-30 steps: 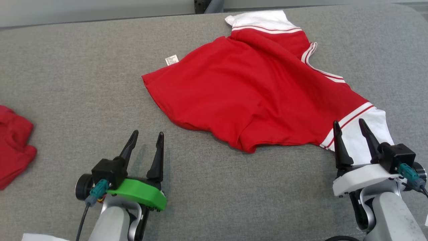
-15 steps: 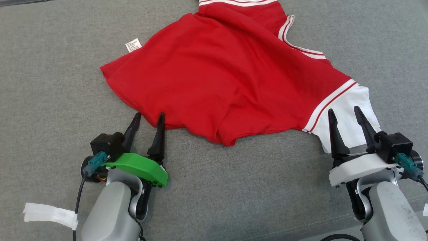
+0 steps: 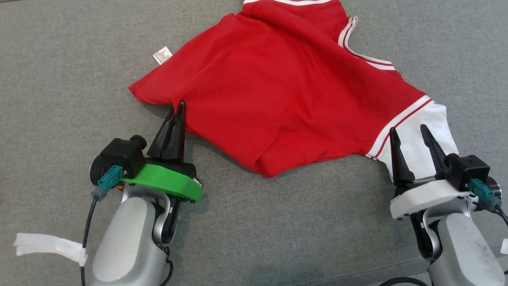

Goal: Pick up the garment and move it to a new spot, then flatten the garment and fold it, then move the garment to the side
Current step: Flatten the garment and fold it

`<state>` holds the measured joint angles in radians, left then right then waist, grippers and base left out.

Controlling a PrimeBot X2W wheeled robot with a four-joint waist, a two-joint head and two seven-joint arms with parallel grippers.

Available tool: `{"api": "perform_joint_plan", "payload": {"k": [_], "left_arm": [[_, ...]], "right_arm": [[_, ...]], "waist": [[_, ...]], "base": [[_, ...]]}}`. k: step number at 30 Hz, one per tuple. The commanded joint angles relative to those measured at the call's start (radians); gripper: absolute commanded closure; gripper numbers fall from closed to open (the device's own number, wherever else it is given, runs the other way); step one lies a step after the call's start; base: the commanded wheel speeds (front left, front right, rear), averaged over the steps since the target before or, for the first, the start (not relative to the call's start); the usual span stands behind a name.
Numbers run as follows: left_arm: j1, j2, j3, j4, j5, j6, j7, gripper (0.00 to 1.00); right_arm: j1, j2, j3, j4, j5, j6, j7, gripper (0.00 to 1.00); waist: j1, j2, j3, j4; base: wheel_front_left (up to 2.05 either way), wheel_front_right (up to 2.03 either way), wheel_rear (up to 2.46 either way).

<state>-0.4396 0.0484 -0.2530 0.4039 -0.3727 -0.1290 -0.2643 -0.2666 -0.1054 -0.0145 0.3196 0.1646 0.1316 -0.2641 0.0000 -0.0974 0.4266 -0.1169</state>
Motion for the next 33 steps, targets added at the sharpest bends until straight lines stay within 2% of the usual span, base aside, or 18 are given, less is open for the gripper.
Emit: {"api": "perform_joint_plan", "payload": {"k": [1, 5, 8, 11, 15, 19, 20, 21, 22, 25, 30, 33], "left_arm": [[0.015, 0.004, 0.002, -0.021, 0.019, -0.004, 0.0, 1.0], [-0.022, 0.013, 0.02, -0.116, 0.13, -0.004, 0.0, 1.0], [-0.07, 0.03, 0.036, -0.134, 0.211, -0.004, 0.0, 1.0], [-0.126, 0.047, 0.021, -0.071, 0.249, -0.004, 0.0, 1.0], [-0.245, 0.067, -0.016, 0.098, 0.27, -0.002, 0.0, 1.0], [-0.381, 0.059, -0.032, 0.226, 0.283, -0.002, 0.0, 0.82], [-0.413, 0.053, -0.043, 0.249, 0.29, -0.002, 0.0, 0.56], [-0.434, 0.045, -0.056, 0.283, 0.287, -0.002, 0.0, 0.05], [-0.444, 0.04, -0.073, 0.335, 0.287, -0.002, 0.0, 0.0], [-0.511, 0.017, -0.129, 0.441, 0.252, -0.002, 0.0, 0.0], [-0.484, 0.007, -0.195, 0.505, 0.187, -0.002, 0.0, 0.0], [-0.464, 0.005, -0.213, 0.484, 0.142, -0.002, 0.0, 0.0]], "right_arm": [[0.013, -0.001, -0.004, 0.007, 0.002, -0.002, 0.001, 0.0], [0.028, 0.013, -0.007, 0.026, 0.002, -0.002, 0.001, 0.0], [0.026, 0.022, 0.004, 0.044, 0.009, -0.002, 0.001, 0.0], [0.017, 0.029, 0.01, 0.053, 0.016, -0.002, 0.001, 0.0], [-0.006, 0.038, 0.022, 0.064, 0.023, -0.002, 0.001, 0.0], [-0.019, 0.044, 0.031, 0.074, 0.026, -0.002, 0.001, 0.0], [-0.023, 0.046, 0.034, 0.076, 0.028, -0.002, 0.001, 0.0], [-0.027, 0.046, 0.033, 0.08, 0.03, -0.002, 0.001, 0.0], [-0.027, 0.046, 0.034, 0.085, 0.03, -0.002, 0.001, 0.0], [-0.024, 0.047, 0.033, 0.093, 0.031, -0.002, 0.001, 0.0], [-0.019, 0.049, 0.026, 0.099, 0.026, -0.002, 0.001, 0.0], [-0.012, 0.048, 0.019, 0.098, 0.024, -0.002, 0.001, 0.0]], "waist": [[0.0, -0.0001, -0.014, 0.018], [0.0, -0.0001, -0.032, 0.037], [0.0, -0.0001, -0.024, 0.024], [0.0, -0.0001, -0.008, -0.002], [0.0, -0.0001, 0.025, -0.056], [0.0, -0.0001, 0.057, -0.107], [0.0, -0.0001, 0.063, -0.117], [0.0, -0.0001, 0.066, -0.123], [0.0, -0.0001, 0.066, -0.128], [0.0, -0.0001, 0.06, -0.136], [0.0, -0.0001, 0.041, -0.12], [0.0, -0.0001, 0.022, -0.088]], "base": [[0.0, 0.0, 0.0], [0.0, 0.0, 0.0], [0.0, 0.0, 0.0], [0.0, 0.0, 0.0], [0.0, 0.0, 0.0], [0.0, 0.0, 0.0], [0.0, 0.0, 0.0], [0.0, 0.0, 0.0], [0.0, 0.0, 0.0], [0.0, 0.0, 0.0], [0.0, 0.0, 0.0], [0.0, 0.0, 0.0]]}}
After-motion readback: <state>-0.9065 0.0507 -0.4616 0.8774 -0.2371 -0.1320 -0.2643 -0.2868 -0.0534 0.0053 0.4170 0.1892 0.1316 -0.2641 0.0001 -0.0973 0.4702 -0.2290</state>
